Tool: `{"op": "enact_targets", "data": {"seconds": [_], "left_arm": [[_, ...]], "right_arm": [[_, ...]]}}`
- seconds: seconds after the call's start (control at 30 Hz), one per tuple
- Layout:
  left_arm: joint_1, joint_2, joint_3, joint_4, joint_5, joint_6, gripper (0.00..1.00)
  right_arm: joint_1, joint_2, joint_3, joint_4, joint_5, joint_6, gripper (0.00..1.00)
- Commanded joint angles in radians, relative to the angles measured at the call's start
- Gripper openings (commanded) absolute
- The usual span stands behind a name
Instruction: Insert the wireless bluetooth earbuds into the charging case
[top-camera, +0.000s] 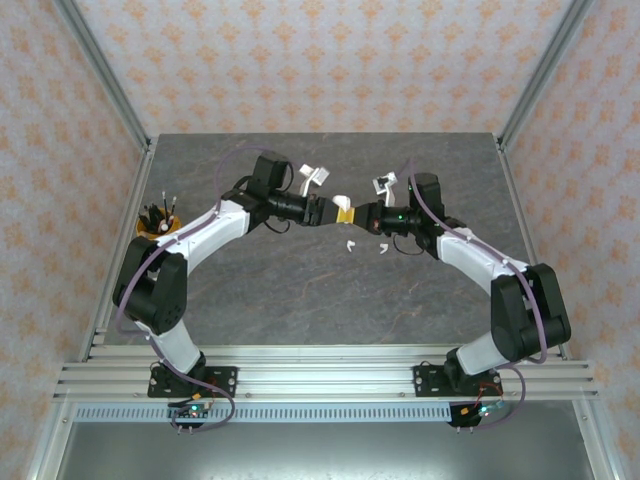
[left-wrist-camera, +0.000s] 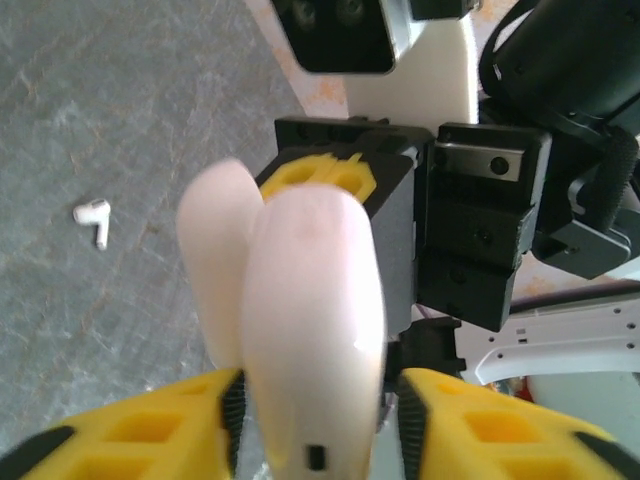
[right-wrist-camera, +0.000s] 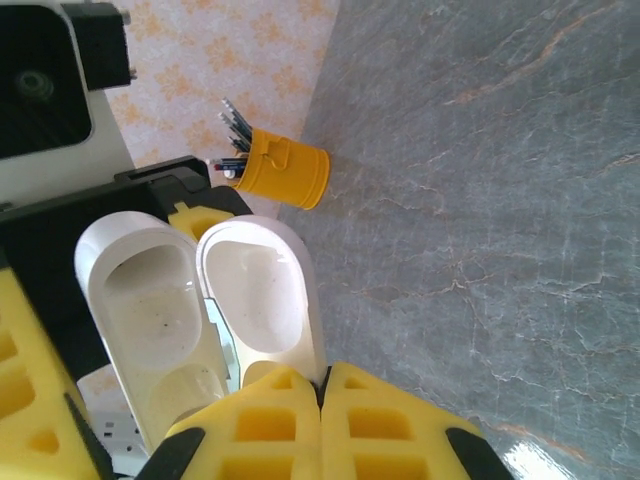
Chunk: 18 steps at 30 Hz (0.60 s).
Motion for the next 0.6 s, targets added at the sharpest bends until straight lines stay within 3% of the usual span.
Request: {"op": "enact_targets", "data": {"seconds": [0.0, 0.23, 0.43, 0.57], "left_arm": [[-0.006, 0.009, 0.020, -0.016, -0.033, 0.021, 0.59], [0.069, -0.031, 0.041, -0.091, -0.064, 0.062, 0.85], [0.093, -0.001, 0.244, -0.543, -0.162, 0.371, 0.90], [0.093, 0.047, 0.355, -0.714, -0.230, 0.479, 0.93]], "right_arm": [[0.007, -0.045, 0.051, -0.076, 0.067, -0.072, 0.00], [0.007, -0.020, 0.150, -0.340, 0.192, -0.230, 0.00], [0.010, 0.047, 0.252, -0.552, 0.236, -0.454, 0.00], [0.017, 0.075, 0.291, -0.611, 0.271, -0.547, 0.00]]}}
